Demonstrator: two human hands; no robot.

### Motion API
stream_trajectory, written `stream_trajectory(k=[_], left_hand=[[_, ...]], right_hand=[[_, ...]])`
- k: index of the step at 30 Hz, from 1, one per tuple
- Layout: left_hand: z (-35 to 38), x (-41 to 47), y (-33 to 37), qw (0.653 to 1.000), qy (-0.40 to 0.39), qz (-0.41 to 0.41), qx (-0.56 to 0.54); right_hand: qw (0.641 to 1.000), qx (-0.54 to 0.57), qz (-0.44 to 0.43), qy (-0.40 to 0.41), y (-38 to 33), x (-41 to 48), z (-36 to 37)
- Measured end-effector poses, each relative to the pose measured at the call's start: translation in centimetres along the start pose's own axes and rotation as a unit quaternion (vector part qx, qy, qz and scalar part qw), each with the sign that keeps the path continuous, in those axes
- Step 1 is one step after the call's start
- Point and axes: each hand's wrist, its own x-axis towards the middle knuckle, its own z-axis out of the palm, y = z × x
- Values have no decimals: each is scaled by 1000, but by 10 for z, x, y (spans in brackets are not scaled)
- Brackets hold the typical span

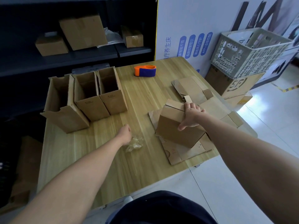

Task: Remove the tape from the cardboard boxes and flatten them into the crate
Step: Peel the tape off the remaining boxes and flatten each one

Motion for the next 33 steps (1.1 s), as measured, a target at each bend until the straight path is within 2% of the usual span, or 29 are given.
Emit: stream_trajectory(k=[5,7,9,10,12,14,17,19,22,27,30,33], left_hand=[[-16,4,17,994,79,-4,-70],[-21,3,44,988,98,47,-107],[-23,0,82,978,85,117,-149],[-23,-2,102,973,72,142,-167],[-20,-6,136,969,48,160,-183],[-15,-7,156,975,37,153,-160],[-13,-6,169,980,34,130,-149],[-16,-5,173,974,7,93,-208],[-23,-8,181,952,-41,31,-301],[-26,-19,184,924,-101,-43,-366],[-25,-13,181,924,-104,-15,-367],[-30,-6,177,955,-92,25,-282]], right_hand=[[1000,1,7,-5,-1,1,0],[1000,-3,6,-3,-1,1,1],[1000,6,-4,-5,0,0,-1],[999,35,-13,-12,2,0,-5],[983,177,-17,-35,12,-2,-18],[955,296,-8,-17,28,-6,-29],[962,272,11,3,54,-13,-30],[959,282,28,-2,65,-19,-24],[933,359,34,-7,69,-26,-20],[909,408,62,53,62,-31,-21],[896,430,77,80,60,-29,-25],[895,414,89,139,53,-23,-27]])
